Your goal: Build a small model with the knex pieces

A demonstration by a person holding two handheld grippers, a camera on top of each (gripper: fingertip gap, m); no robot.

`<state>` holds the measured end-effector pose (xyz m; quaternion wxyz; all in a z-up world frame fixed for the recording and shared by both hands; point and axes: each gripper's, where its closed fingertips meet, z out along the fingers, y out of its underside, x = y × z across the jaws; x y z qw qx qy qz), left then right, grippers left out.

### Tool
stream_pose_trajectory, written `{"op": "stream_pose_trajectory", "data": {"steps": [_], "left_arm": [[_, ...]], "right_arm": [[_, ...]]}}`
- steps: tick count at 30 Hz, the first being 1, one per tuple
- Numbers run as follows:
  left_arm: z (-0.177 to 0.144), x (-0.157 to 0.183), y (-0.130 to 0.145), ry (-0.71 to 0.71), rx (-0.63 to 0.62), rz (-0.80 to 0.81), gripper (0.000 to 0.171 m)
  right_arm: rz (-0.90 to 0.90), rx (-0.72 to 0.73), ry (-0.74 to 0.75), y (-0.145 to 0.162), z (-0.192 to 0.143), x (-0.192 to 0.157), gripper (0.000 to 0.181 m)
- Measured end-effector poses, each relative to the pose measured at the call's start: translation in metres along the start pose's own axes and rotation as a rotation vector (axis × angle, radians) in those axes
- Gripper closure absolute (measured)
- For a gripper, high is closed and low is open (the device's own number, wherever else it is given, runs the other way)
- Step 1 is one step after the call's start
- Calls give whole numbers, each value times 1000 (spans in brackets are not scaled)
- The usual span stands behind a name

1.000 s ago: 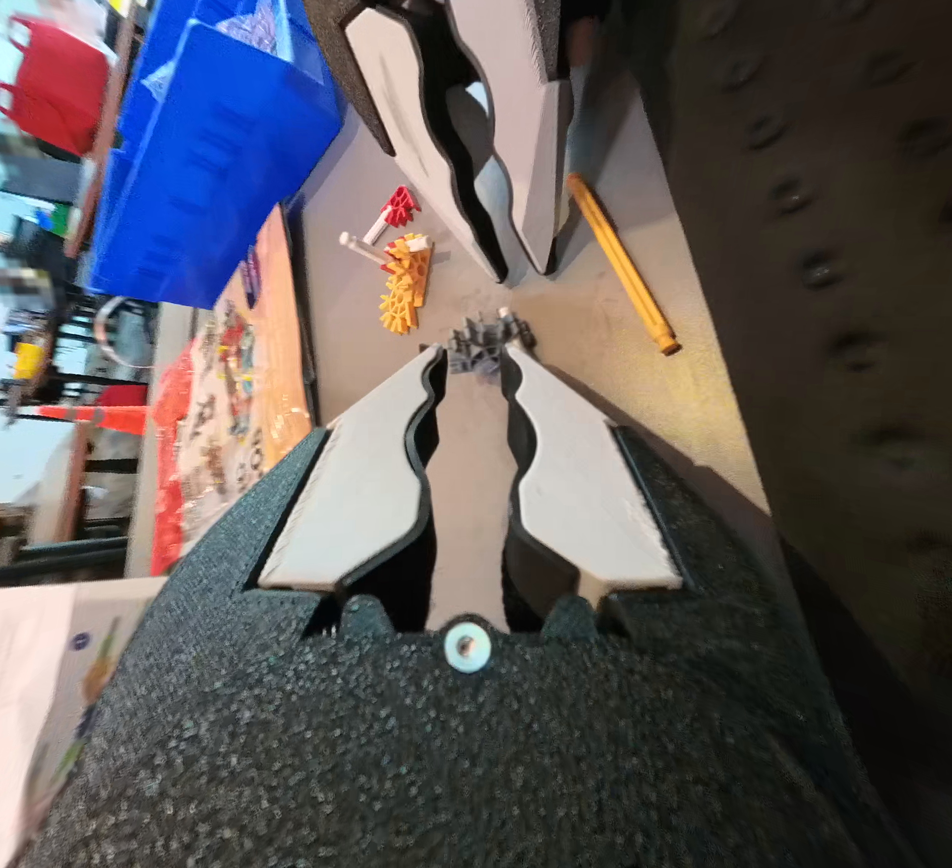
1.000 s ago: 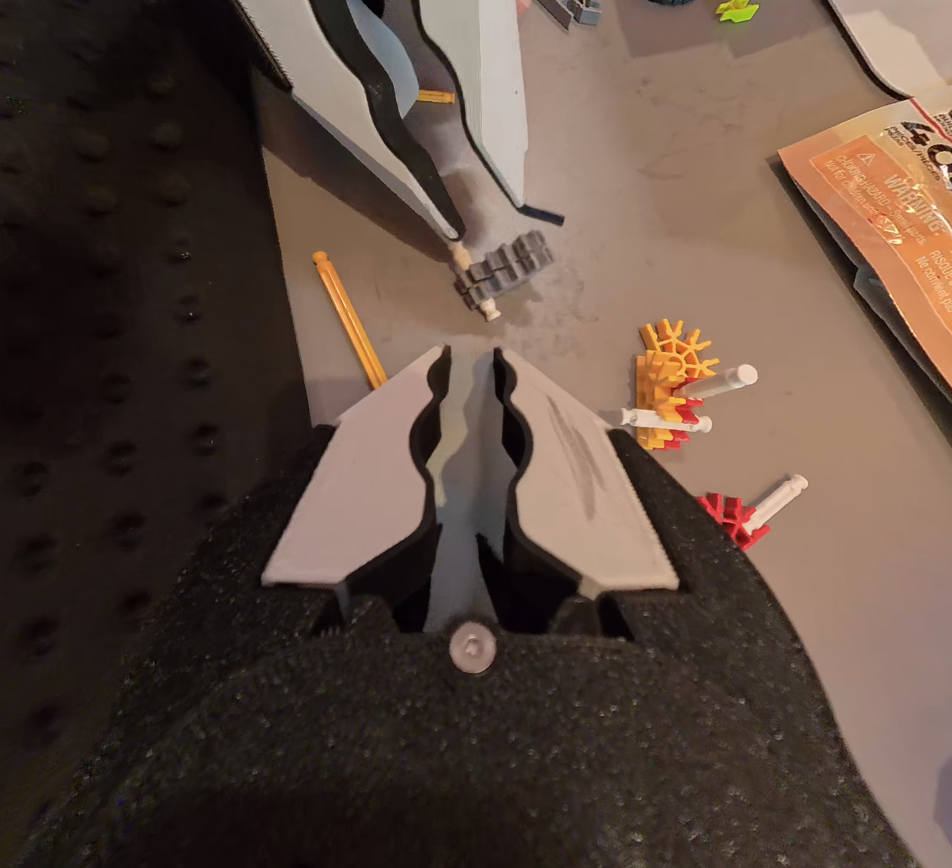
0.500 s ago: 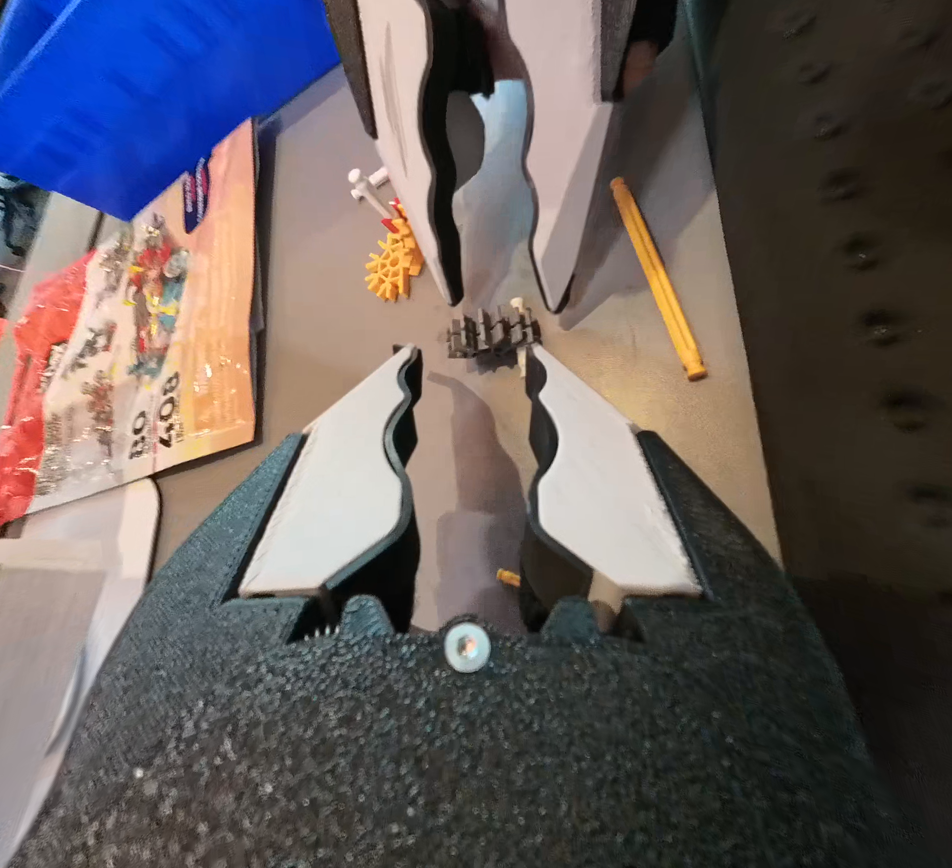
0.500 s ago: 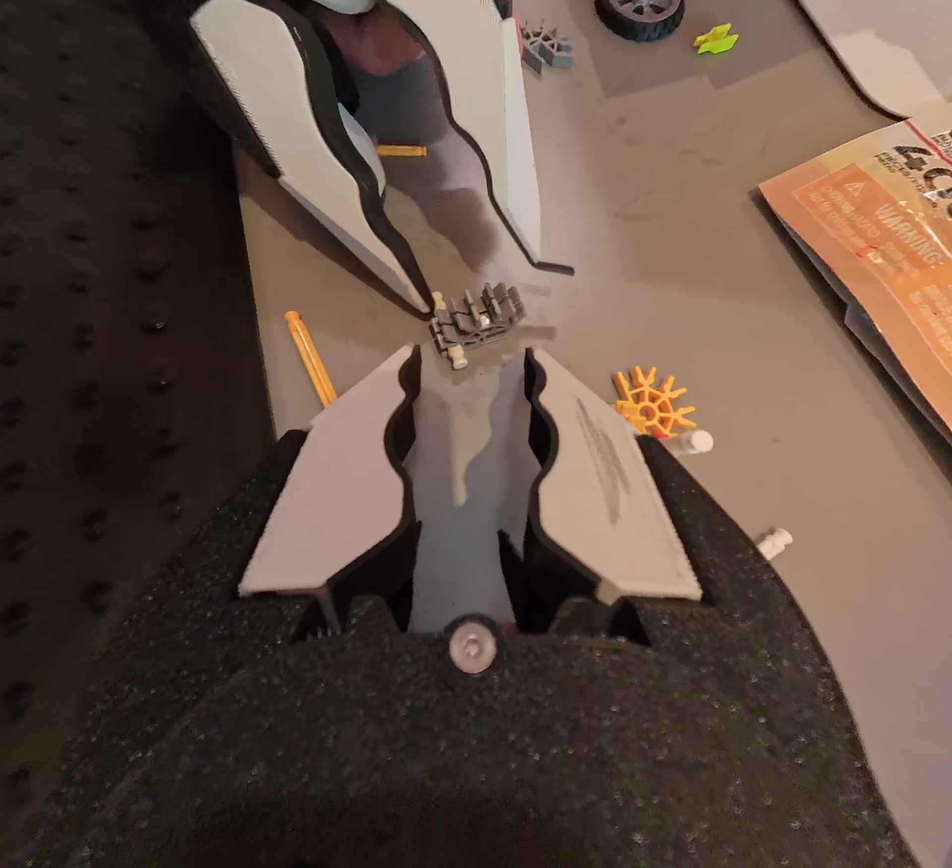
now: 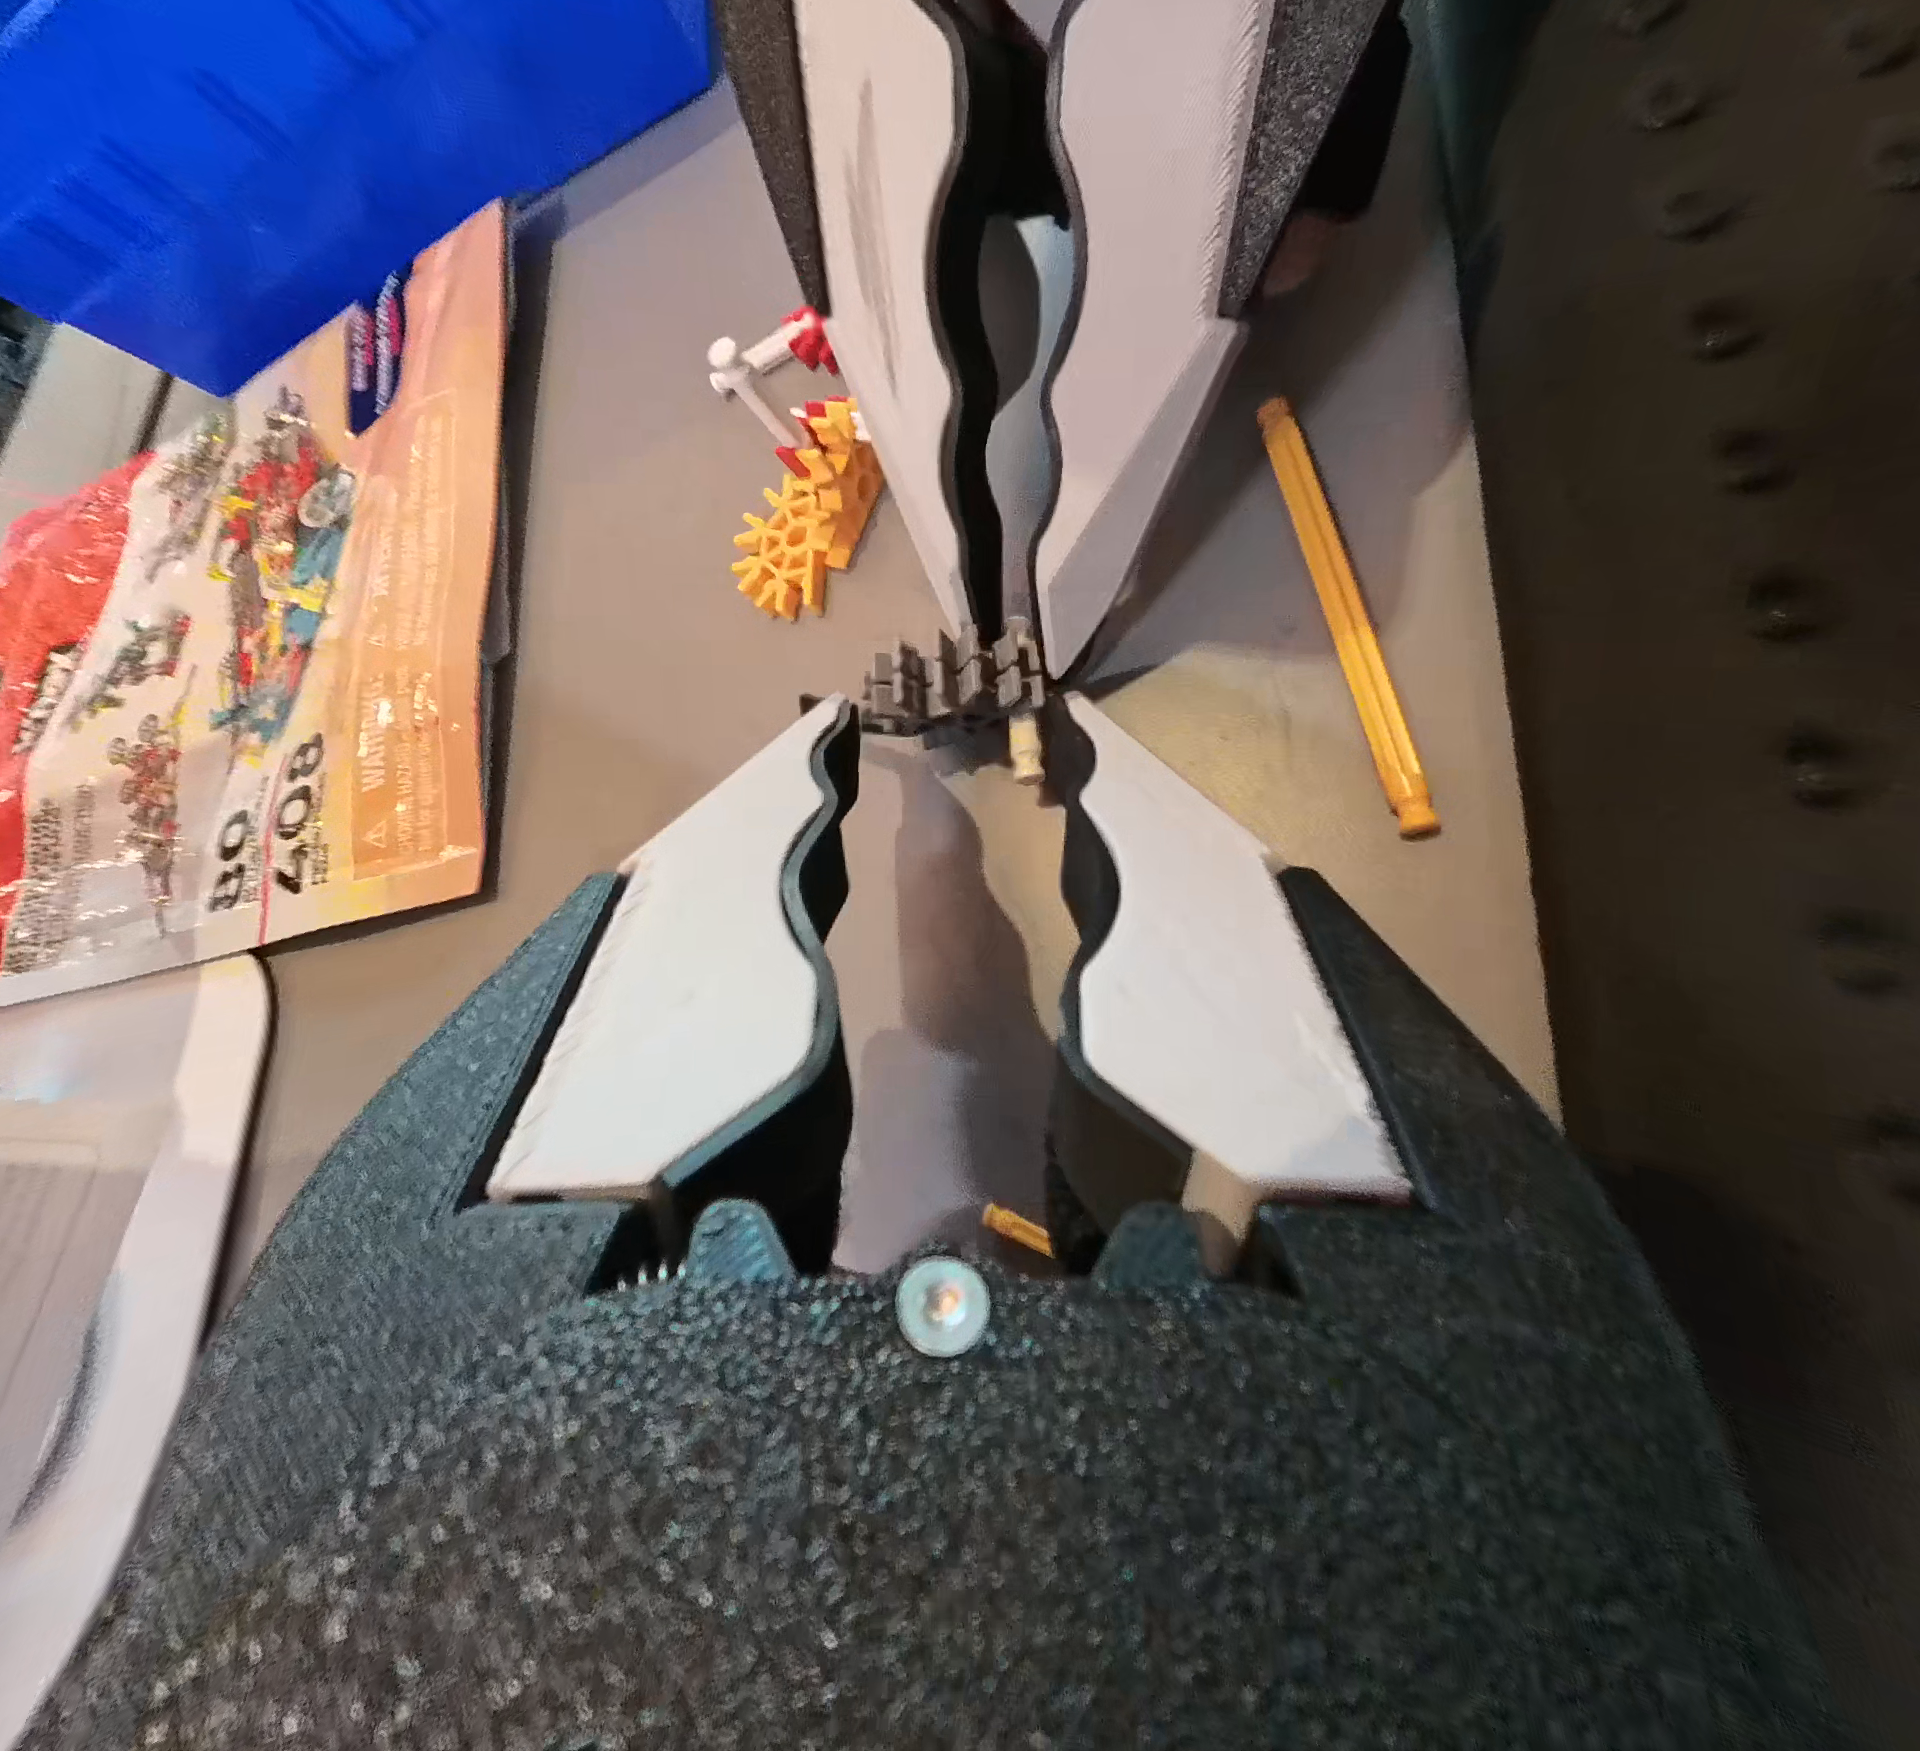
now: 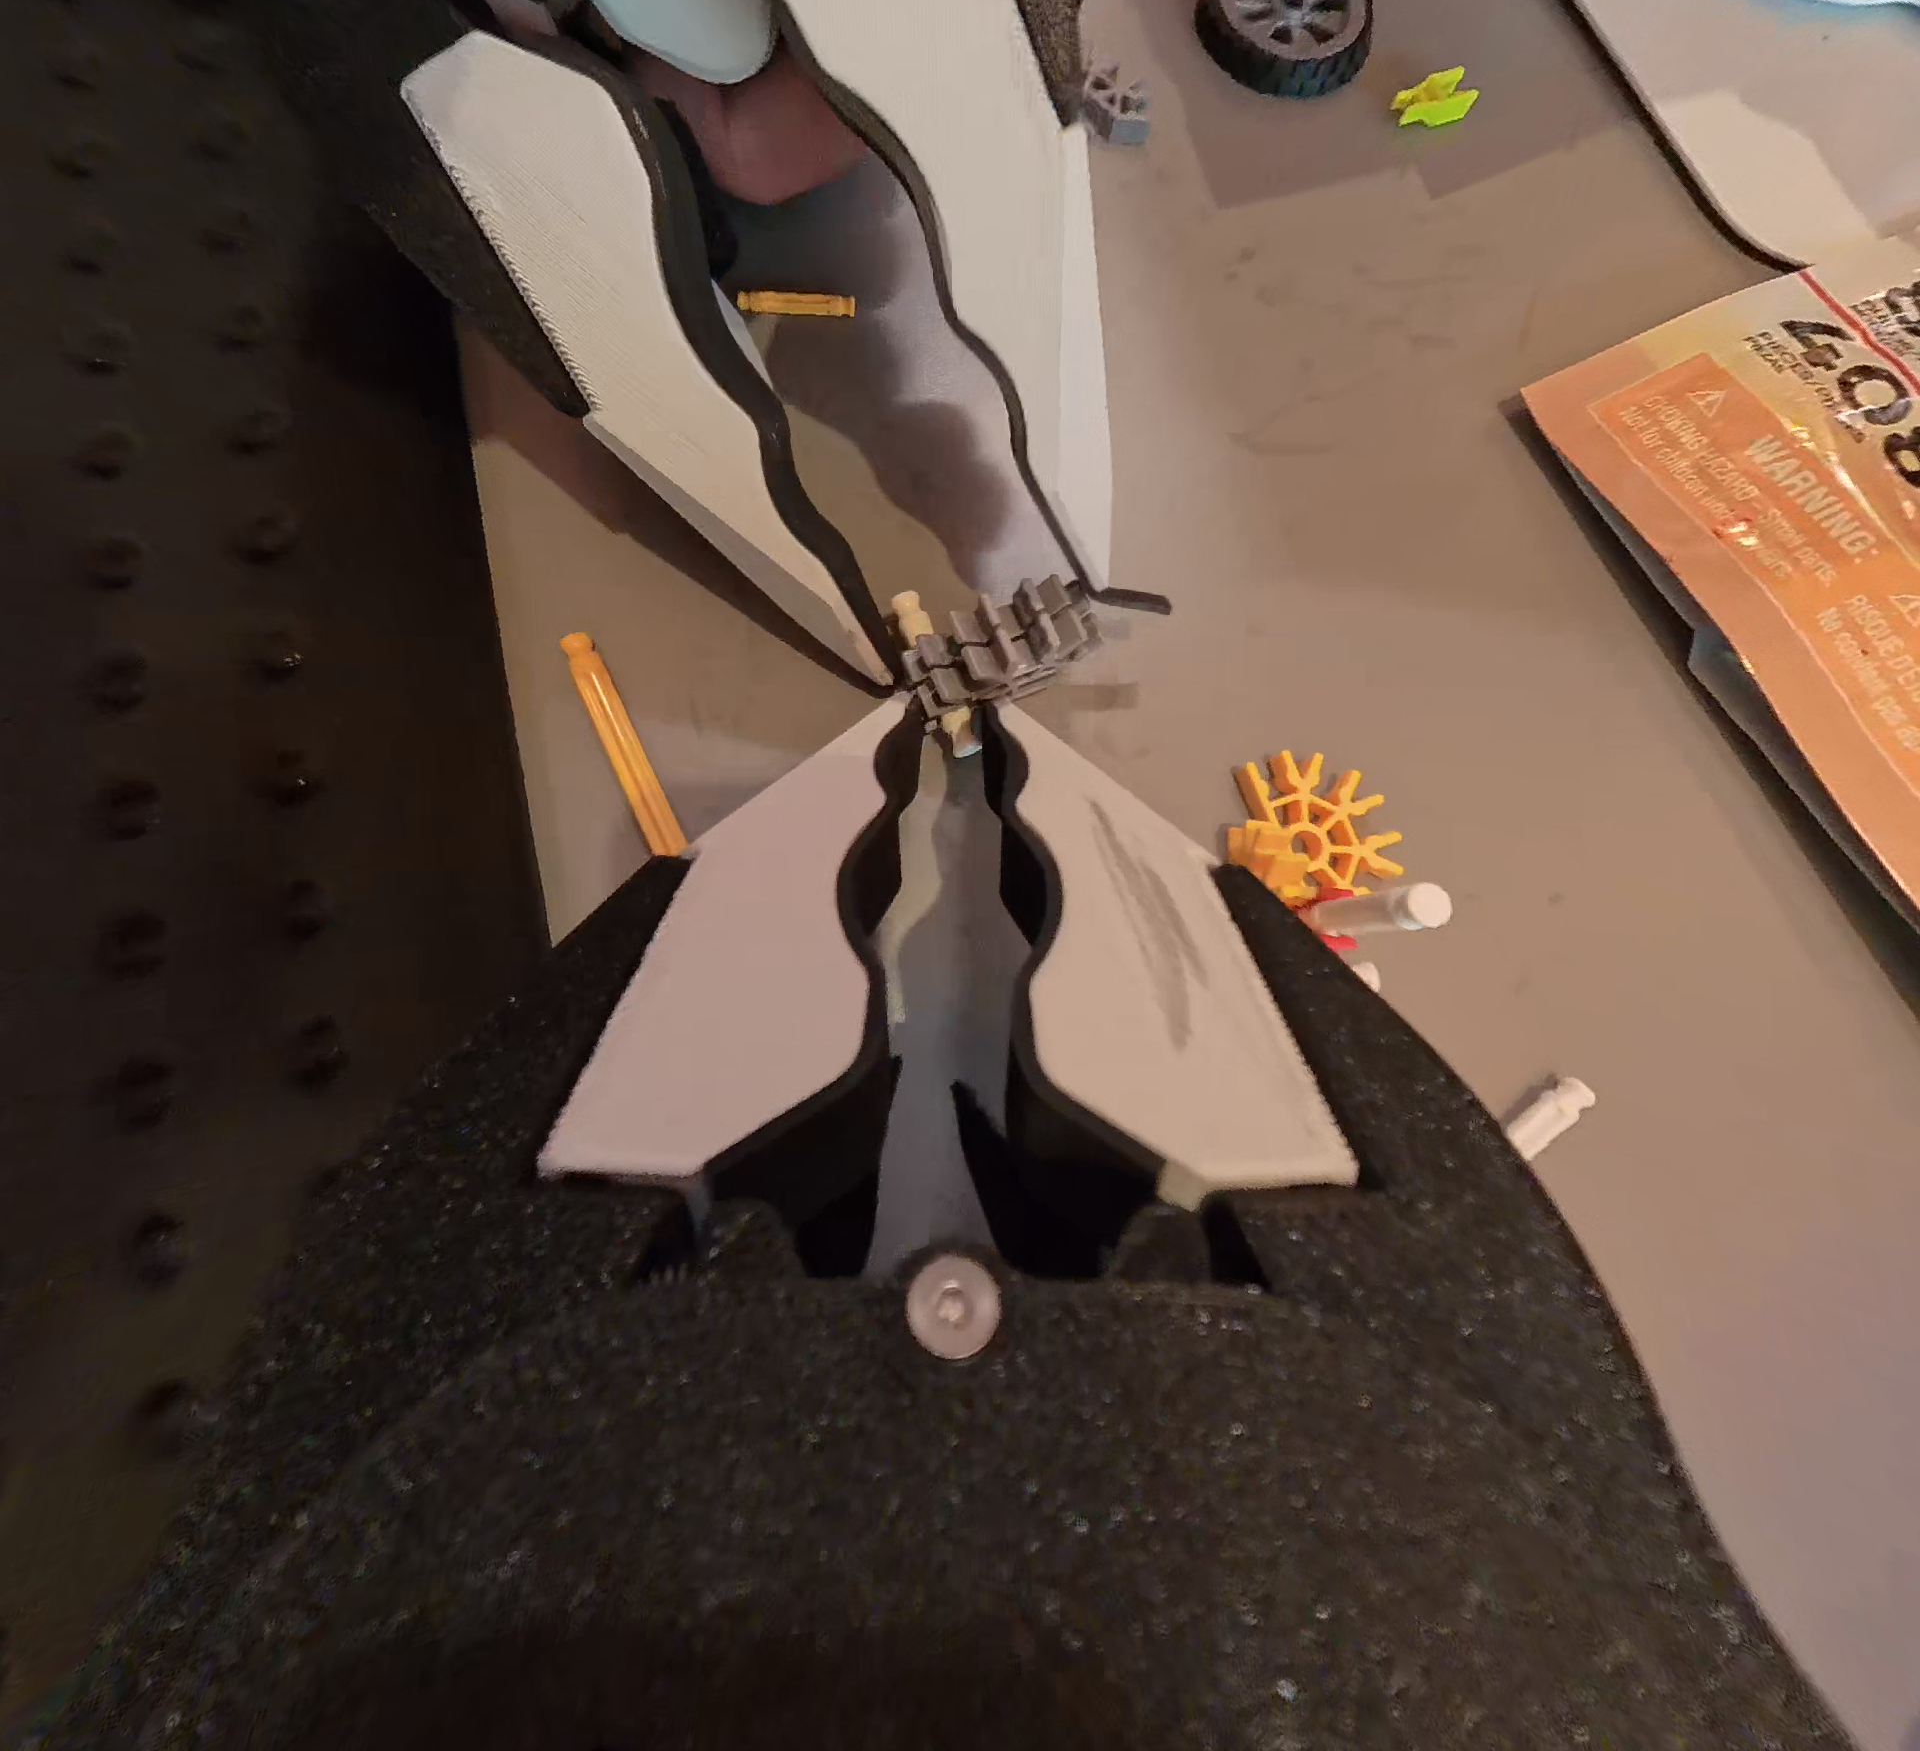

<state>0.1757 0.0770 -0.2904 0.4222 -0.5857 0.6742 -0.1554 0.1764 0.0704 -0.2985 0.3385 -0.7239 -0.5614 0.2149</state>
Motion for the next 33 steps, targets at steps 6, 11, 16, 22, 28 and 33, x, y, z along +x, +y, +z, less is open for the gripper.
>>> {"op": "stream_pose_trajectory", "data": {"steps": [6, 11, 16, 22, 28, 33], "left_arm": [[-6, -11, -13, -64, 65, 16, 132], [-7, -12, -17, -87, 81, 41, 132], [-10, -15, -21, -102, 110, 46, 132], [-13, -16, -24, -110, 127, 68, 133], [-14, -15, -25, -109, 122, 102, 133], [-15, -15, -26, -95, 117, 90, 133]], "right_arm": [[-19, 86, 70, -12, -14, 7, 172], [-84, 143, 104, -25, -20, 1, 173], [-123, 142, 157, -31, -23, 2, 173], [-145, 140, 185, -34, -27, 2, 173], [-124, 165, 173, -33, -28, 0, 174], [-140, 175, 174, -33, -30, -1, 174]]}}
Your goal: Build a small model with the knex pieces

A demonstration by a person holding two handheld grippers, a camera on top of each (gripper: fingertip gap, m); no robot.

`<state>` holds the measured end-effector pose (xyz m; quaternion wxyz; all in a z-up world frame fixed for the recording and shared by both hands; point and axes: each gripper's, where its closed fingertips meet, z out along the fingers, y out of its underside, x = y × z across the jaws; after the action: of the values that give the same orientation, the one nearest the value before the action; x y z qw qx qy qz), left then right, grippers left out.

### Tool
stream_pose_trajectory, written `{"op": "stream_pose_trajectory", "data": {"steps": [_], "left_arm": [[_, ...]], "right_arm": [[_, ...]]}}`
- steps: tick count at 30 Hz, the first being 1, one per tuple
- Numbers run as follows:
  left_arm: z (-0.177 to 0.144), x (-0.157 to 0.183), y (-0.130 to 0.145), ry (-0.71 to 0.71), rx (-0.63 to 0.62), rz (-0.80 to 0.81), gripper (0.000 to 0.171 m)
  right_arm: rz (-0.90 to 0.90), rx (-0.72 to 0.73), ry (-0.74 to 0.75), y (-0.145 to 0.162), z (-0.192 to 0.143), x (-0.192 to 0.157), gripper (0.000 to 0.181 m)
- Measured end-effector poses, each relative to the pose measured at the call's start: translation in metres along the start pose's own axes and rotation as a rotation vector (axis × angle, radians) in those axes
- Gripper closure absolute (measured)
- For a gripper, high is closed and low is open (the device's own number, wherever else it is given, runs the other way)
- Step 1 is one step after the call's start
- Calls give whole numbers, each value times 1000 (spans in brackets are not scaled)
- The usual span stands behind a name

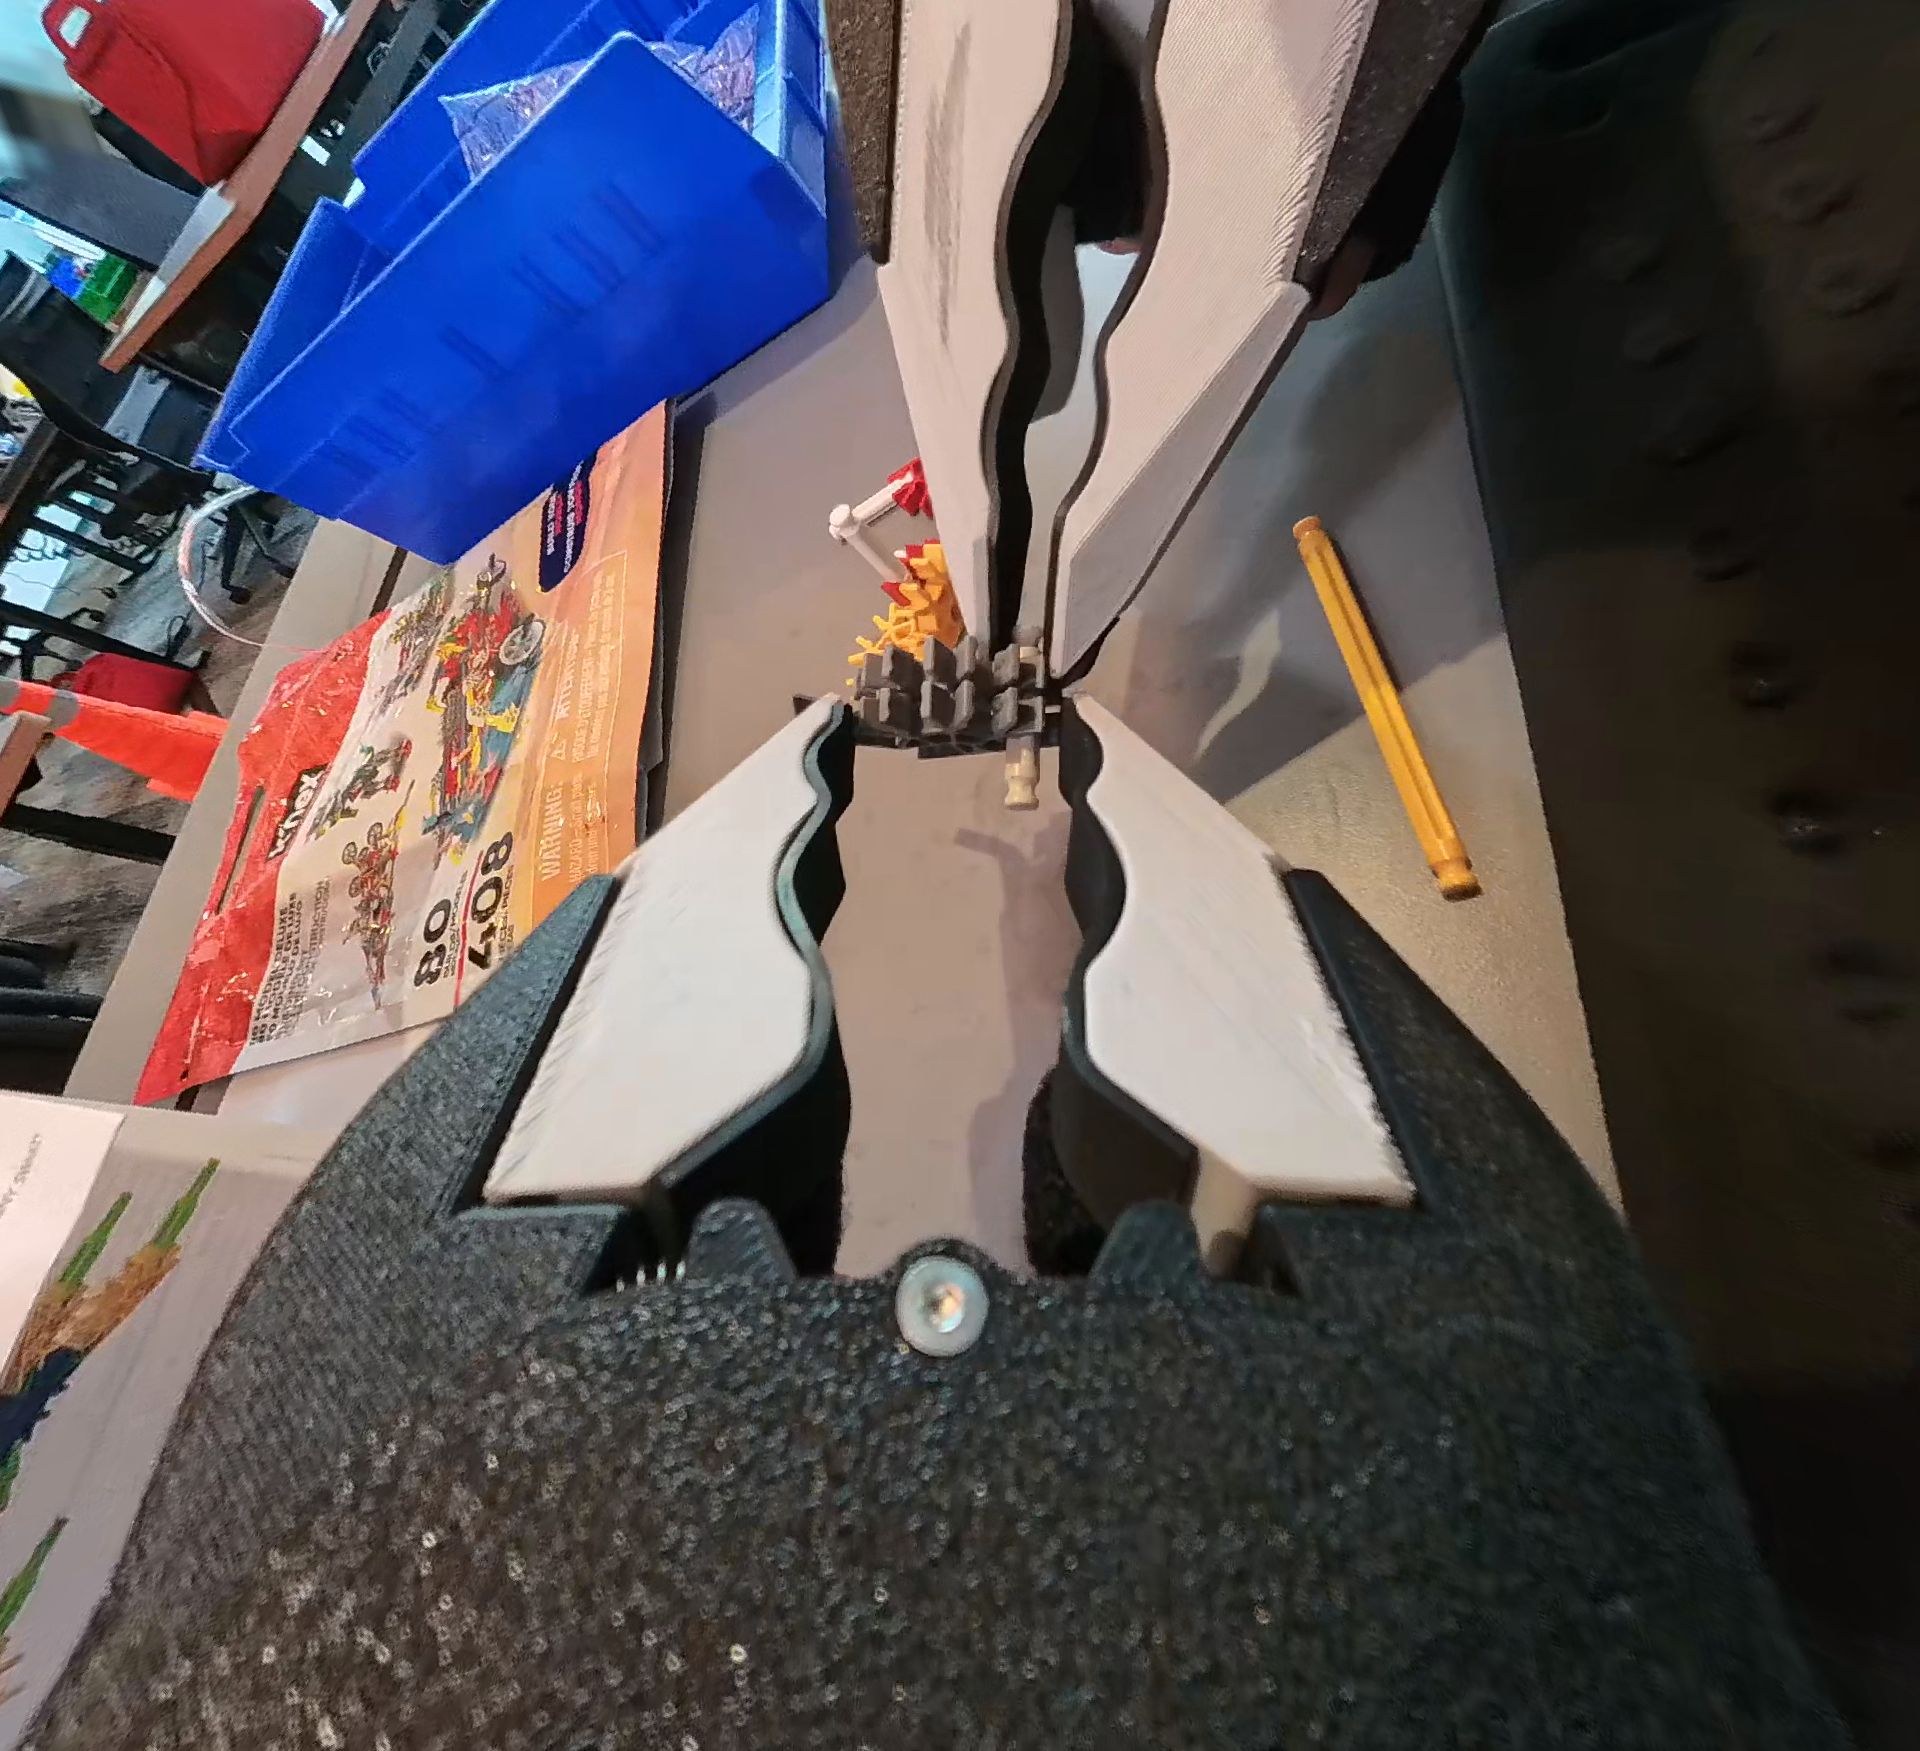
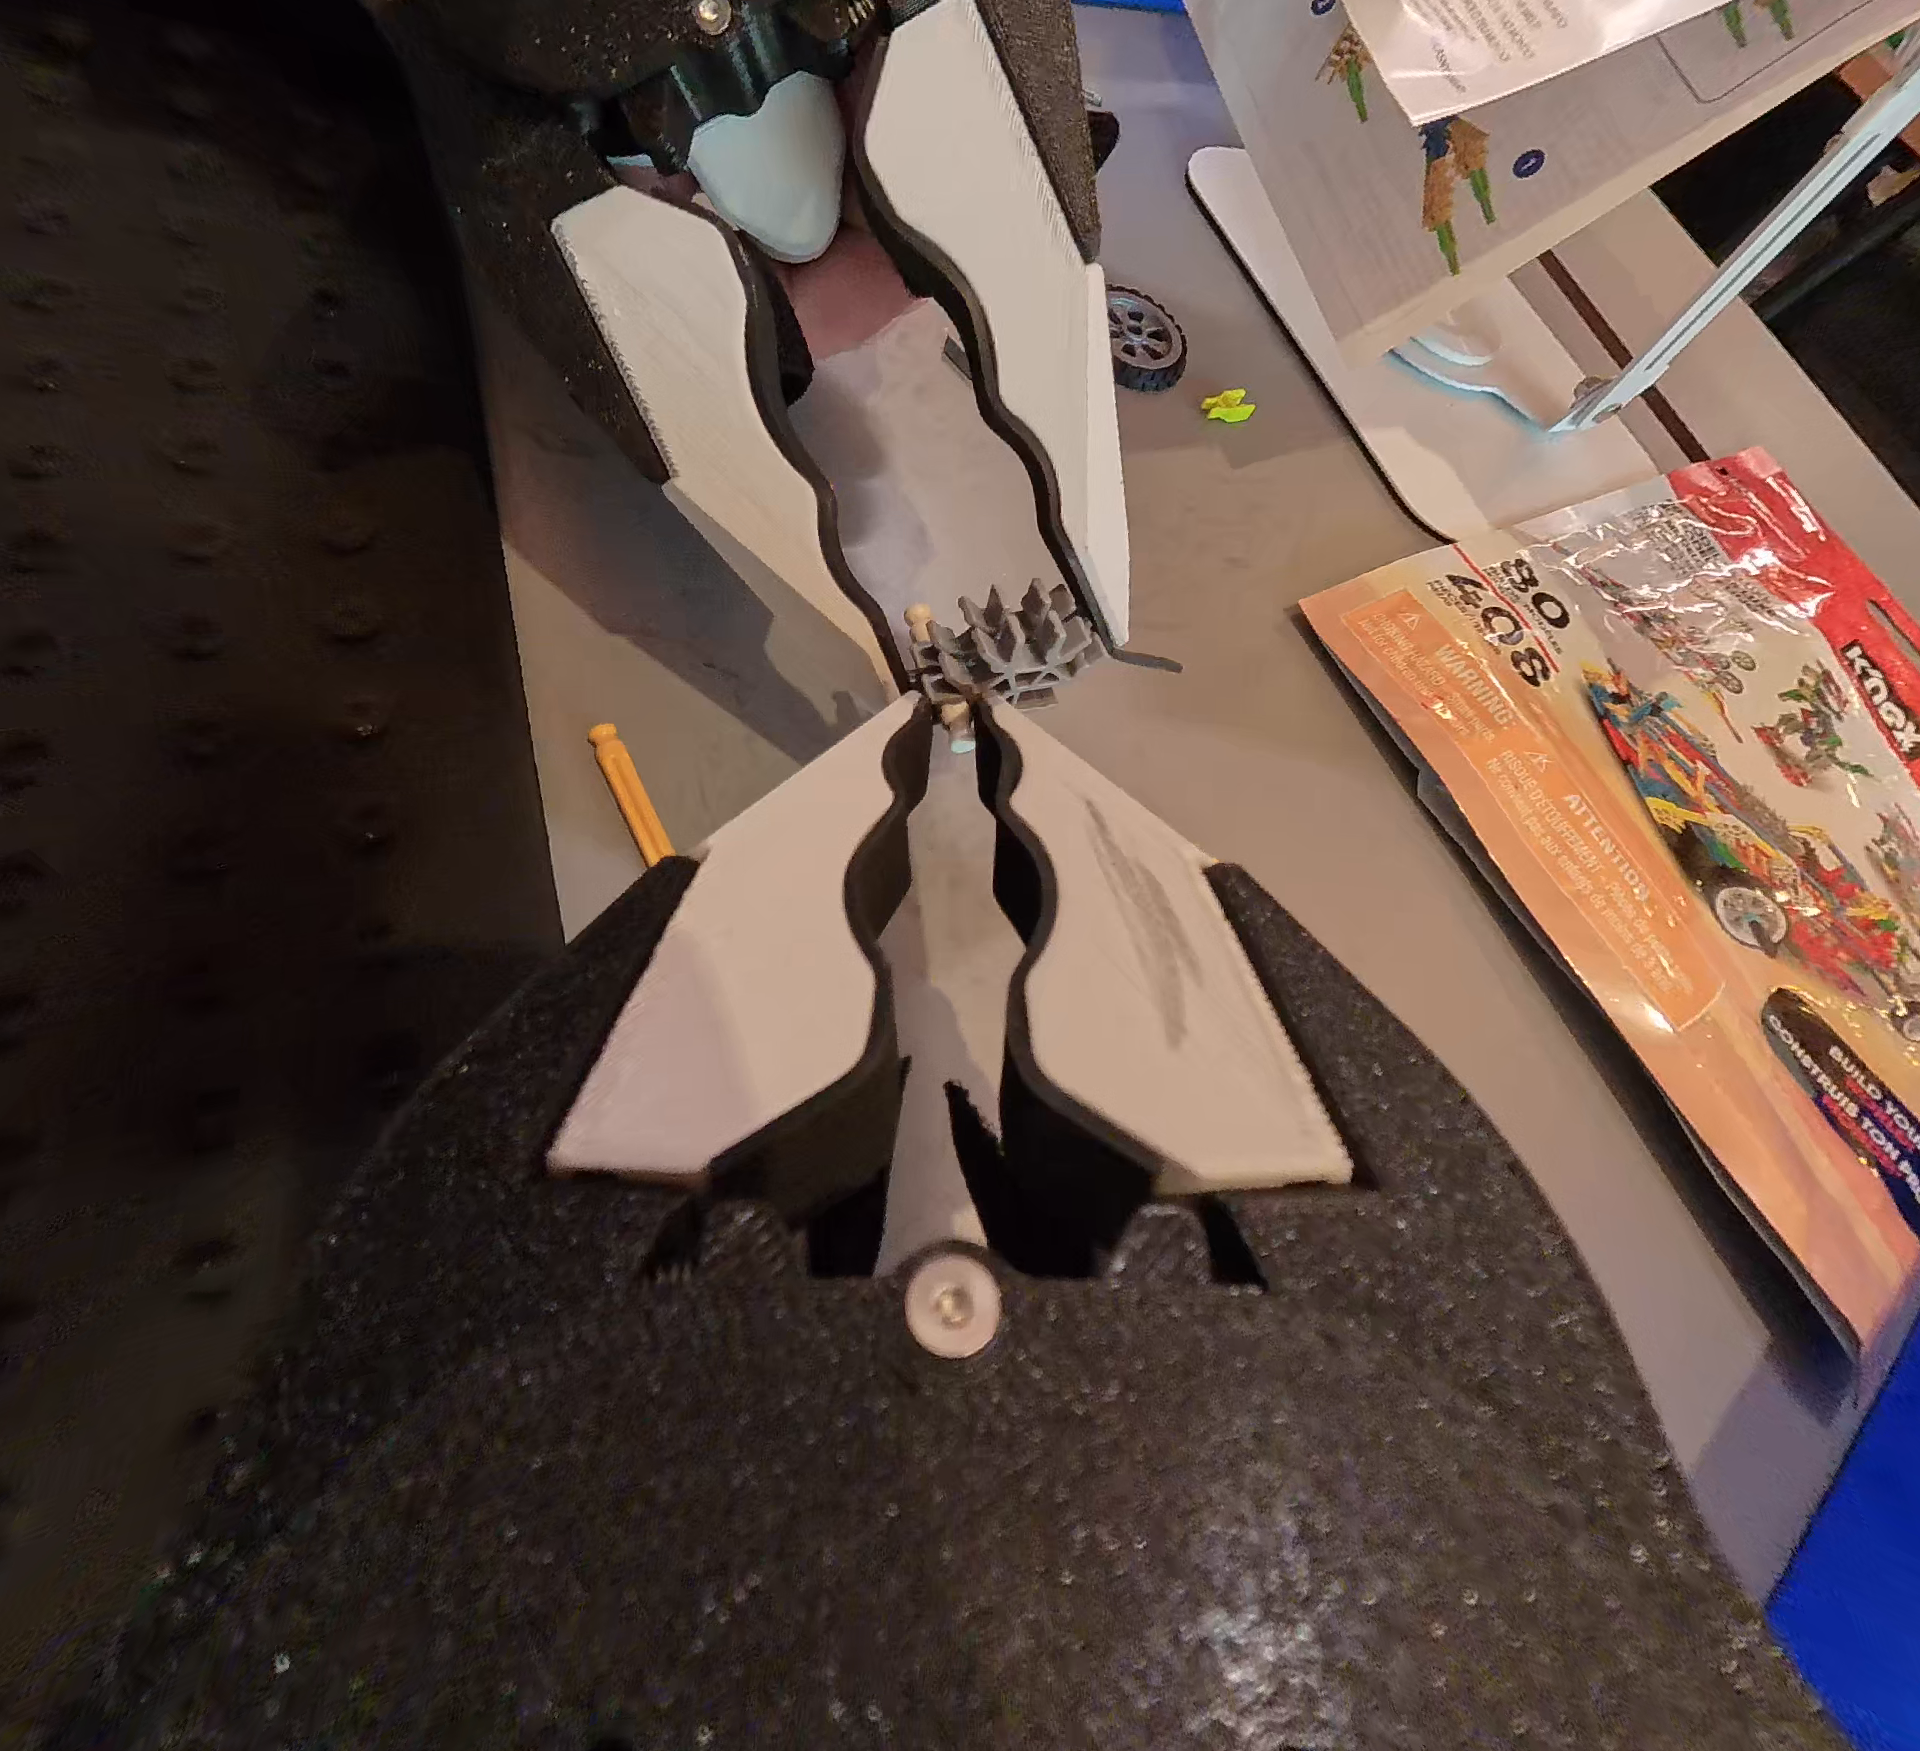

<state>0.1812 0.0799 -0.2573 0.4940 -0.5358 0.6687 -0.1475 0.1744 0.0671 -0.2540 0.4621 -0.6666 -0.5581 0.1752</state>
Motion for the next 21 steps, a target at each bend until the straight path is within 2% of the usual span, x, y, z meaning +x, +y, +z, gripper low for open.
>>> {"op": "stream_pose_trajectory", "data": {"steps": [6, 9, 21], "left_arm": [[0, 2, 0, 27, 0, -48, 133], [1, 3, 1, 14, -14, 3, 133], [0, 6, 1, 37, -6, 2, 133]], "right_arm": [[-28, -2, 16, 1, -1, -1, 175], [-15, -1, 1, 3, -2, -2, 175], [9, 13, -34, 3, -6, -5, 176]]}}
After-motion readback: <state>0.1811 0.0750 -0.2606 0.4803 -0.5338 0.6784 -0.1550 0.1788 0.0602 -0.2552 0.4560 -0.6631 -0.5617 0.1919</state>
